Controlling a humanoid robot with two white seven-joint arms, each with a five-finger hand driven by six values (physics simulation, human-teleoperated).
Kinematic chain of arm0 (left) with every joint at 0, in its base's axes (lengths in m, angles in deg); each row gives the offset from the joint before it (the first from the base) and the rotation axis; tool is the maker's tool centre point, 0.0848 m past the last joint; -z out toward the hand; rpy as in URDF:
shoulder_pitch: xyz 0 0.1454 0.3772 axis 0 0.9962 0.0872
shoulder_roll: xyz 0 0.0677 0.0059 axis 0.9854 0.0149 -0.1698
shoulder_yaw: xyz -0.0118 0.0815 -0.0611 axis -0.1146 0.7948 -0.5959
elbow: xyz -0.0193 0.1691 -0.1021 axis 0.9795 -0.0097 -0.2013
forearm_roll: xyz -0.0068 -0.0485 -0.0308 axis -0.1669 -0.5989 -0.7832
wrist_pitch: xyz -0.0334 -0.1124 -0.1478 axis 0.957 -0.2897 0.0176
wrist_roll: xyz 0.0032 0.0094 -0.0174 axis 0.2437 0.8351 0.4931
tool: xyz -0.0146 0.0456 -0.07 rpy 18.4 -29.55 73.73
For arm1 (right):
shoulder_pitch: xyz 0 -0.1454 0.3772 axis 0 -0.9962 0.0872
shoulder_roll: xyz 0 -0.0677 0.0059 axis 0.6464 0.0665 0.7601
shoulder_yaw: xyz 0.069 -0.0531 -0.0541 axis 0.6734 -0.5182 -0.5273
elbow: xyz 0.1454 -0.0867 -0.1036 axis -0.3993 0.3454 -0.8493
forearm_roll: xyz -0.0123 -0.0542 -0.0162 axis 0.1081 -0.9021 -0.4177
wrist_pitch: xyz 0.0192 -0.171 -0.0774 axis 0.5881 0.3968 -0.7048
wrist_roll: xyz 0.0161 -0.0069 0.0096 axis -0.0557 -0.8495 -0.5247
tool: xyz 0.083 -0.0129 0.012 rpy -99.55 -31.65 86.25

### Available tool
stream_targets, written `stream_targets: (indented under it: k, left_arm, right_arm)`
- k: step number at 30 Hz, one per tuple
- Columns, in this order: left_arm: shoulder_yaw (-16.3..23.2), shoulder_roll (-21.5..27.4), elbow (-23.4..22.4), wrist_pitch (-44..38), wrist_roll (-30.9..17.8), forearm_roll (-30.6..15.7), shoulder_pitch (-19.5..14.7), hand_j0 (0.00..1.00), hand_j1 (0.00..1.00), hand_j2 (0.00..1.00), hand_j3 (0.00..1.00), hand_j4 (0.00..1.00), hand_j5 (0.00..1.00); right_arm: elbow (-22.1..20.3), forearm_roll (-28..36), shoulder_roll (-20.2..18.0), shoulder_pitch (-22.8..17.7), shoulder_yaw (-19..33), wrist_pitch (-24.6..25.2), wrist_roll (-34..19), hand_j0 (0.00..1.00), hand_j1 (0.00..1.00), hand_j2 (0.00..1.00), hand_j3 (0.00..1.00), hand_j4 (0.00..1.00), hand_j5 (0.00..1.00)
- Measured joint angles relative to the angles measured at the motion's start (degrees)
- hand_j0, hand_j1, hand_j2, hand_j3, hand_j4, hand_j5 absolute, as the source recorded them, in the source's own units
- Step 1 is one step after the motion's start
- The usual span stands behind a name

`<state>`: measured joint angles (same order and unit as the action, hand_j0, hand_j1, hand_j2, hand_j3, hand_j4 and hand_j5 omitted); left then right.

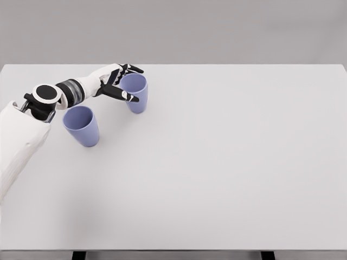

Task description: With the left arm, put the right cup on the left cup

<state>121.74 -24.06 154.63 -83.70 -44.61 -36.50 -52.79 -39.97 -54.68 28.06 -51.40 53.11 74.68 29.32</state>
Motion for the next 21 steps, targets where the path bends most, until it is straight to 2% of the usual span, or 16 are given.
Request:
stream_targets:
  k: [15, 21]
  left_arm:
    - [-0.36, 0.72, 2.08, 0.19, -0.02, -1.70, 0.00, 0.65, 0.65, 0.65, 0.65, 0.65, 0.65]
    - [-0.40, 2.41, 4.77, 0.17, -0.02, -3.14, 0.09, 0.65, 0.65, 0.65, 0.65, 0.65, 0.65]
  right_arm:
    - [0.00, 0.00, 0.00, 0.00, 0.00, -0.01, 0.01, 1.00, 1.00, 1.00, 1.00, 1.00, 1.00]
    - [0.00, 0.00, 0.00, 0.00, 0.00, 0.00, 0.00, 1.00, 1.00, 1.00, 1.00, 1.00, 1.00]
